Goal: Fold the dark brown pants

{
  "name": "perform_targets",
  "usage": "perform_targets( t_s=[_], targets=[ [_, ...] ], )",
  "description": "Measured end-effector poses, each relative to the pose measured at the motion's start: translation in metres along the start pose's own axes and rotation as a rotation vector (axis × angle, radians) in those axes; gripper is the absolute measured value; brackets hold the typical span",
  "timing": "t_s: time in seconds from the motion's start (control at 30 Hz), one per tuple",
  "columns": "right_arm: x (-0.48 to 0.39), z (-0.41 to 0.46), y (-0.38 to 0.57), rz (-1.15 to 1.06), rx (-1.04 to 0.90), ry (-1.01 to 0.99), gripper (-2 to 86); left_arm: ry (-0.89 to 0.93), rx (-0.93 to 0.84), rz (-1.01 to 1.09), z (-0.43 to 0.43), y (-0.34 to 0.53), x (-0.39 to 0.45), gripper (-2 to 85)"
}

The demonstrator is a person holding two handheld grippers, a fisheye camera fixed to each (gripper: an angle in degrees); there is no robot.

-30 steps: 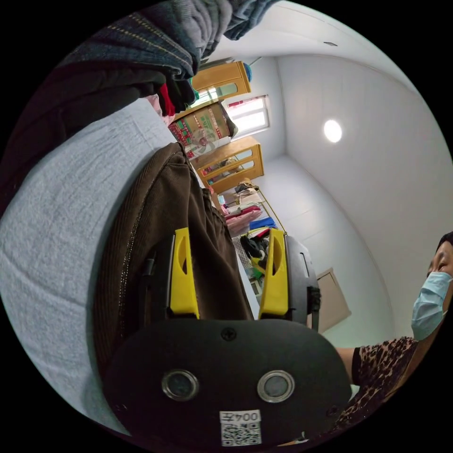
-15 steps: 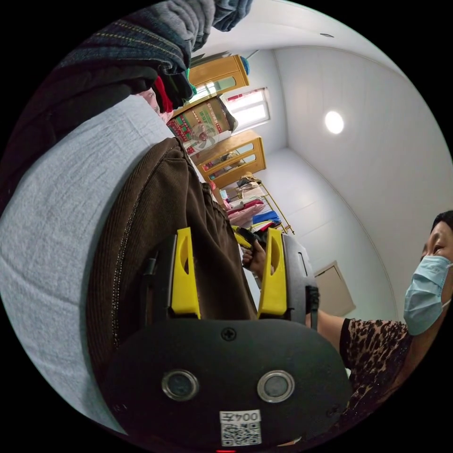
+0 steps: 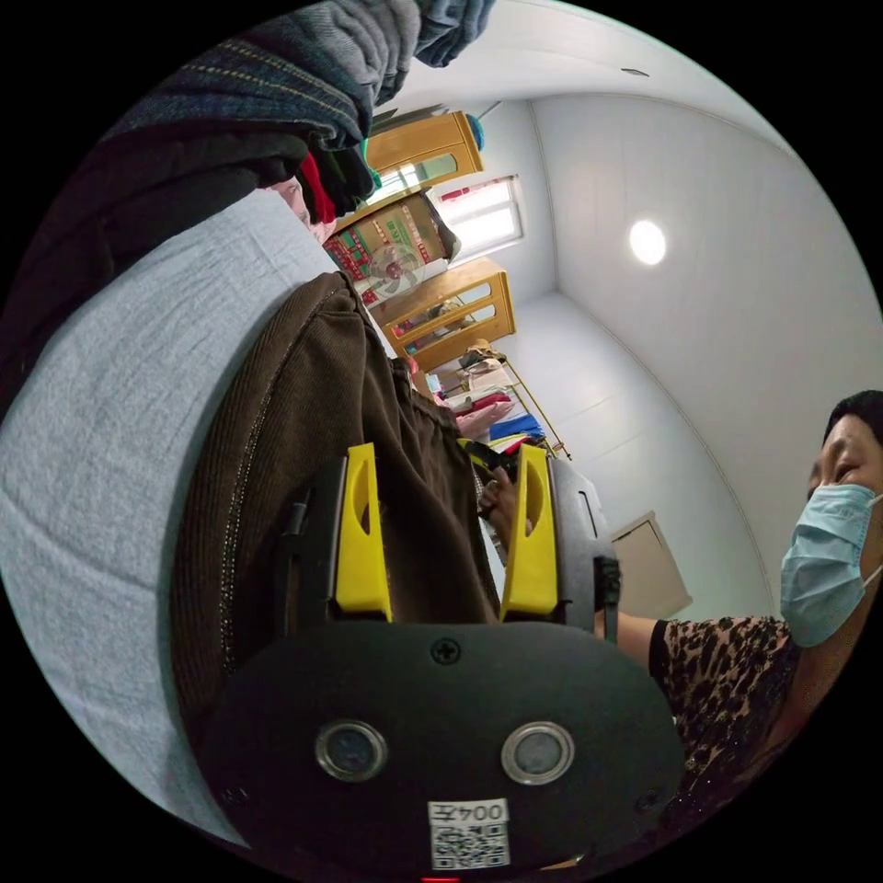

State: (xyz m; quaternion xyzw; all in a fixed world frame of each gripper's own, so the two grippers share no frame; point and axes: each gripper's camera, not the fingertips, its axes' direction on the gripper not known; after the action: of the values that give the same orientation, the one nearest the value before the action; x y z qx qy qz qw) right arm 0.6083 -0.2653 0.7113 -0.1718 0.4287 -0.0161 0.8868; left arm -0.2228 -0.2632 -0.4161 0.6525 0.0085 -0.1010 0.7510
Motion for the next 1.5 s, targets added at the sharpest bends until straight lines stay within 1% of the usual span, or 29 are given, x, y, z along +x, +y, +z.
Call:
perform_targets(
  t_s=[0.03,0.07,0.2,0.23,0.27,0.37,0.43,0.57,0.63,0.67,0.73,0.83,0.87,0.9,0.93,1.0,1.07,1.1,1.2,1.3,1.37,1.4,1.43,1.47,1.5],
  targets=[
    [-0.015,-0.001,-0.013,-0.073,-0.013,0.11,4.3,-0.003,0.0,0.002,0.001,-0.001,0.001,19.7],
    [-0.017,0.001,-0.019,-0.084,-0.02,0.131,4.3,-0.01,-0.004,0.008,0.003,-0.002,0.004,19.7],
    [-0.006,0.038,-0.04,-0.035,-0.18,0.165,4.8,-0.035,-0.023,0.03,0.009,-0.005,0.01,19.6],
    [-0.007,0.044,-0.039,-0.043,-0.189,0.178,4.9,-0.036,-0.026,0.032,0.011,-0.006,0.012,19.6],
    [-0.008,0.042,-0.039,-0.04,-0.158,0.17,5.0,-0.034,-0.025,0.029,0.012,-0.006,0.012,19.6],
    [0.004,0.036,-0.044,0.018,-0.15,0.057,6.0,-0.032,-0.02,0.023,0.016,-0.007,0.014,19.6],
    [0.019,0.02,-0.049,0.135,-0.172,-0.086,6.2,-0.039,-0.023,0.029,0.02,-0.008,0.017,19.7],
    [-0.003,-0.042,-0.026,0.244,-0.021,-0.179,4.1,-0.053,-0.026,0.039,0.028,-0.008,0.023,19.9],
    [-0.044,-0.078,0.011,0.244,0.044,-0.205,2.9,-0.048,-0.023,0.034,0.031,-0.008,0.024,19.9],
    [-0.056,-0.084,0.022,0.242,0.063,-0.192,2.4,-0.044,-0.021,0.032,0.034,-0.008,0.025,19.9],
    [-0.096,-0.098,0.059,0.247,0.104,-0.085,0.4,-0.047,-0.02,0.039,0.038,-0.007,0.028,19.9],
    [-0.128,-0.092,0.078,0.23,0.092,0.076,-0.4,-0.072,-0.03,0.069,0.047,-0.006,0.037,19.9],
    [-0.132,-0.089,0.076,0.207,0.081,0.103,-0.5,-0.084,-0.037,0.081,0.051,-0.005,0.041,19.9],
    [-0.136,-0.08,0.068,0.168,0.011,0.156,-0.6,-0.09,-0.04,0.087,0.053,-0.004,0.043,19.9],
    [-0.136,-0.07,0.06,0.175,-0.055,0.206,-0.6,-0.101,-0.043,0.099,0.058,-0.004,0.047,19.9],
    [-0.135,-0.055,0.054,0.189,-0.148,0.235,-0.7,-0.104,-0.043,0.112,0.063,-0.003,0.051,19.9],
    [-0.14,-0.064,0.054,0.173,-0.087,0.239,-0.7,-0.107,-0.044,0.114,0.069,-0.003,0.056,19.9],
    [-0.141,-0.065,0.052,0.164,-0.1,0.239,-0.7,-0.115,-0.044,0.117,0.069,-0.003,0.059,19.9],
    [-0.147,-0.066,0.046,0.144,-0.112,0.259,-0.7,-0.197,-0.025,0.149,0.071,0.0,0.079,19.2],
    [-0.155,-0.071,0.044,0.122,-0.109,0.288,-0.7,-0.302,-0.062,0.179,0.079,-0.001,0.103,18.5],
    [-0.158,-0.073,0.043,0.114,-0.11,0.298,-0.7,-0.469,-0.14,0.269,0.091,-0.005,0.122,18.2],
    [-0.159,-0.075,0.042,0.111,-0.111,0.3,-0.7,-0.522,-0.166,0.296,0.094,-0.007,0.125,18.1],
    [-0.16,-0.078,0.041,0.111,-0.111,0.301,-0.7,-0.632,-0.209,0.339,0.099,-0.009,0.13,17.9],
    [-0.16,-0.079,0.041,0.111,-0.111,0.3,-0.7,-0.727,-0.224,0.381,0.101,-0.012,0.134,17.6],
    [-0.159,-0.081,0.041,0.114,-0.11,0.295,-0.7,-0.773,-0.228,0.395,0.102,-0.013,0.134,17.4]
  ],
)
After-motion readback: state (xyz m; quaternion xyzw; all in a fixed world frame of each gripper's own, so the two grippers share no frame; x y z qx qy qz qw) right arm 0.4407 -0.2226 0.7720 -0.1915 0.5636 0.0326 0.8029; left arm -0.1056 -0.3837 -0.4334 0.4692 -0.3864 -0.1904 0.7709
